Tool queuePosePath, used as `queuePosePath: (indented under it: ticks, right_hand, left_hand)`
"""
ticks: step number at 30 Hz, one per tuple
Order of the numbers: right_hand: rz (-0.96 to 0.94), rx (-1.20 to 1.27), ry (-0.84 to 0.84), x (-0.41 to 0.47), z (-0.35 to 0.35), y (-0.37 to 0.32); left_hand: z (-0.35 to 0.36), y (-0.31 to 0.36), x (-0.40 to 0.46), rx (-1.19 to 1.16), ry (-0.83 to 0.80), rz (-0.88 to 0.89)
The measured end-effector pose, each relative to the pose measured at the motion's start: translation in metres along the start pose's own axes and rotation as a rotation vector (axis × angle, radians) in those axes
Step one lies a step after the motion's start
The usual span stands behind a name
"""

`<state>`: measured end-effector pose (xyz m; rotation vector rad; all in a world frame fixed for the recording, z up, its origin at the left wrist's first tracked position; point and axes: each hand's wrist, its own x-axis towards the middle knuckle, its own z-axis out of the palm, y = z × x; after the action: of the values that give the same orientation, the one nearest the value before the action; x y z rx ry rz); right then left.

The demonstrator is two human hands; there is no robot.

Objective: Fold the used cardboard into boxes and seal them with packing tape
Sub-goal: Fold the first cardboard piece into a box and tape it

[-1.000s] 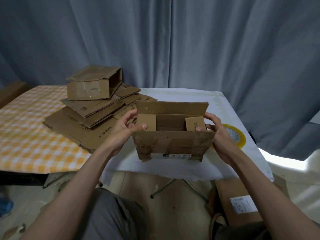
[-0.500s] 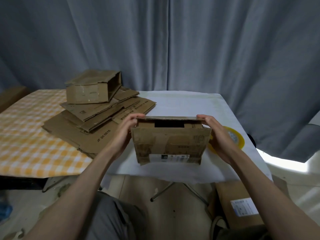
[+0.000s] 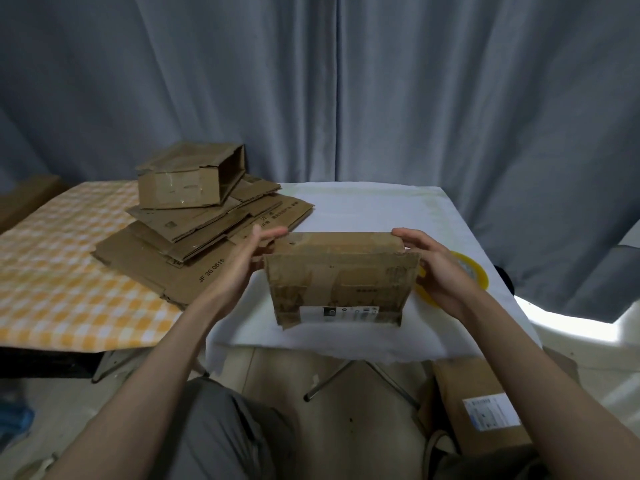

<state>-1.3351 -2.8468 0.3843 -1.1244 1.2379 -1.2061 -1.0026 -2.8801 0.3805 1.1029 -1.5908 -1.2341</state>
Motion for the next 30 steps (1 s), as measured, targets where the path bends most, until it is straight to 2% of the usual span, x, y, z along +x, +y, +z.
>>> queuePosePath:
  ticks: [4,6,9,12,16,18,22,24,26,30]
  right_hand:
    - [0.017,0.011,0.000,0.000,0.000,0.002]
    - [0.021,0.034,0.000,0.001,0.002,0.003]
    - [0.018,0.051,-0.003,0.002,0.006,0.007]
    - [0.030,0.136,-0.052,0.000,0.005,0.011]
    - [-0.023,-0.117,-0.070,-0.003,0.008,0.014]
    - [-0.048,-0.198,0.017,-0.001,0.015,0.015]
    - [-0.142,-0.452,0.424,0.010,0.035,0.005]
    - [-0.131,-0.570,0.530,0.012,0.046,0.001]
    - [-0.086,-0.537,0.488,0.009,0.056,0.001]
    - [-0.073,-0.307,0.282,0.001,0.074,0.009]
  left_hand:
    - [-0.010,-0.003,-0.005,0.110,-0.119,0.005]
    - [-0.009,-0.002,-0.003,0.187,-0.067,-0.026]
    - [-0.005,-0.001,0.003,0.177,0.040,-0.033]
    - [-0.002,0.000,0.007,0.149,0.049,-0.062]
    - [0.001,0.000,0.009,0.168,0.031,-0.040]
    - [0.002,0.002,0.009,0.187,0.018,-0.045]
    - [0.003,0.006,0.009,0.289,0.044,-0.065]
    - [0.002,0.006,0.009,0.368,0.058,-0.070]
    - [0.001,0.006,0.008,0.424,0.081,-0.048]
    - [0.009,0.004,0.004,0.500,0.146,0.007]
